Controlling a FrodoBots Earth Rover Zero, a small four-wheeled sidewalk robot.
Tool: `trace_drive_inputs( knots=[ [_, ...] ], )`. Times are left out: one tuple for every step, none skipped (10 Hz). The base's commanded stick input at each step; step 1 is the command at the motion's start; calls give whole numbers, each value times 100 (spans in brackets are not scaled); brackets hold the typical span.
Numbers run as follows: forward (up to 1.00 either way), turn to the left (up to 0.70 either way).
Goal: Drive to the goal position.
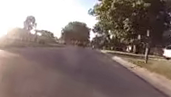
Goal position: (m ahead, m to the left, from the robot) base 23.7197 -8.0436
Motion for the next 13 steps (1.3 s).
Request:
trace_drive_inputs(
  knots=[
    [100,3],
    [100,3],
    [100,3],
    [100,3],
    [100,3],
    [100,3],
    [100,3],
    [100,3],
    [100,3],
    [100,3],
    [100,3],
    [100,3],
    [100,3]
  ],
)
